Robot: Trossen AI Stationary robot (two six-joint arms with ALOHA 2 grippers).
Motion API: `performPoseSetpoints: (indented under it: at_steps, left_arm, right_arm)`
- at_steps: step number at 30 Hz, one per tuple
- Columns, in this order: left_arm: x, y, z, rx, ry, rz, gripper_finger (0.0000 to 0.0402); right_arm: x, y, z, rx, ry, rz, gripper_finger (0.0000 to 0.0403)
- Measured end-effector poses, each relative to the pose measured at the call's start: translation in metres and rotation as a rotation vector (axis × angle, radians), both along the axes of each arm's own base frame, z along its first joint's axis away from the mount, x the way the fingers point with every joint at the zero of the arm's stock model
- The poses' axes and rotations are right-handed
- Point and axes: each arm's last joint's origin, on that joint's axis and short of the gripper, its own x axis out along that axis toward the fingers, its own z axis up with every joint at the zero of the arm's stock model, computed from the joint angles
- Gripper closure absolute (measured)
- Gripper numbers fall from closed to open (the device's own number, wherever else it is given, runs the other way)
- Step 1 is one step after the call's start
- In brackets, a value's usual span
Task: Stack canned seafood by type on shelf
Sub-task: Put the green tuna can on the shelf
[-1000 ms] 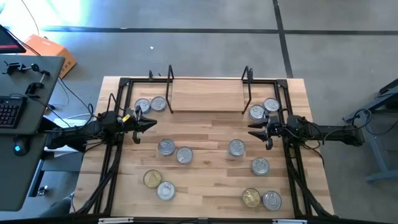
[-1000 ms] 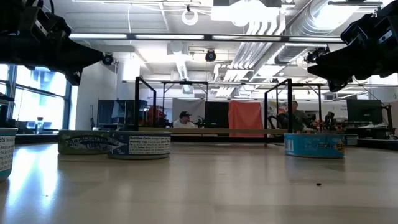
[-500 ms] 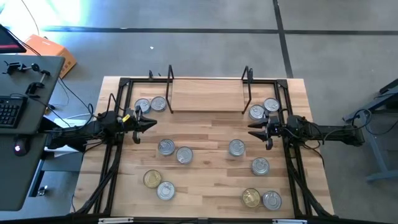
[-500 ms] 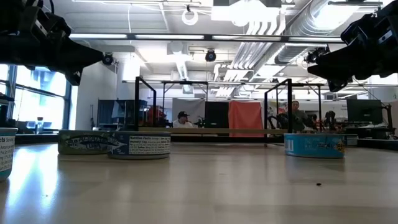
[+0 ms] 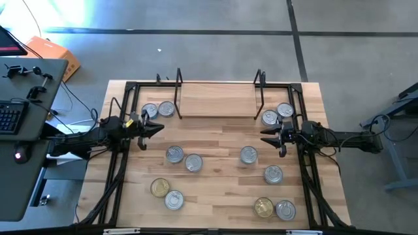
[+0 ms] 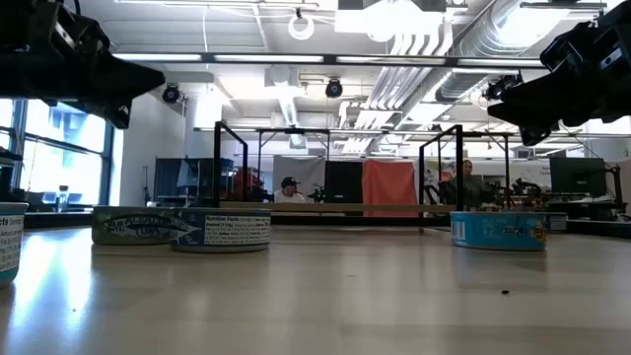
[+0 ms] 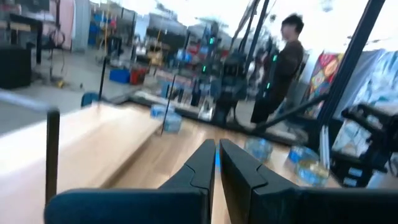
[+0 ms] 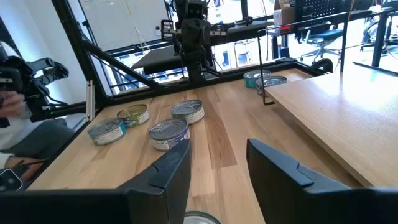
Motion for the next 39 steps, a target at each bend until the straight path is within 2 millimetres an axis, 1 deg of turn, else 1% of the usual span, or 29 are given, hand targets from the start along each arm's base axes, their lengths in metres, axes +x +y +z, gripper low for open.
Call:
performPoseSetpoints:
  at_steps: [6,9,11,13,15,17,19,21,25,30,33,36,39]
  left_arm:
    - [0.0,0.0,-0.002,0.012,0.018,0.001,0.0387]
    - [0.0,-0.001,0.001,-0.07,-0.016,-0.02,0.0387]
    - [0.001,-0.003,0.003,-0.096,-0.036,-0.087,0.0387]
    - [0.001,-0.008,0.009,-0.054,-0.086,-0.203,0.0387]
    - [0.0,-0.015,0.018,0.029,-0.172,-0.332,0.0387]
    - [-0.001,-0.02,0.026,0.105,-0.258,-0.408,0.0387]
    - [0.0,-0.025,0.03,0.173,-0.31,-0.44,0.0387]
    - [0.003,-0.028,0.03,0.214,-0.314,-0.406,0.0387]
    - [0.012,-0.029,0.023,0.246,-0.219,-0.278,0.0387]
    - [0.022,-0.03,0.013,0.221,-0.093,-0.177,0.0387]
    - [0.027,-0.029,0.007,0.22,-0.011,-0.087,0.0387]
    - [0.036,-0.026,0.011,0.228,0.07,0.024,0.0387]
    - [0.048,-0.025,0.019,0.242,0.158,0.056,0.0387]
  right_arm:
    - [0.0,0.0,0.0,0.0,0.0,0.0,0.0256]
    - [0.0,0.0,0.0,0.0,0.0,0.0,0.0256]
    - [0.0,0.0,0.0,0.0,0.0,0.0,0.0256]
    - [0.0,0.0,0.0,0.0,0.0,0.0,0.0256]
    - [0.0,0.0,0.0,0.0,0.0,0.0,0.0256]
    - [0.0,0.0,0.0,0.0,0.0,0.0,0.0256]
    - [0.0,0.0,0.0,0.0,0.0,0.0,0.0256]
    - [0.0,0.0,0.0,0.0,0.0,0.0,0.0256]
    - [0.0,0.0,0.0,0.0,0.0,0.0,0.0256]
    - [0.0,0.0,0.0,0.0,0.0,0.0,0.0256]
    - [0.0,0.0,0.0,0.0,0.0,0.0,0.0256]
    - [0.0,0.0,0.0,0.0,0.0,0.0,0.0256]
    - [0.0,0.0,0.0,0.0,0.0,0.0,0.0256]
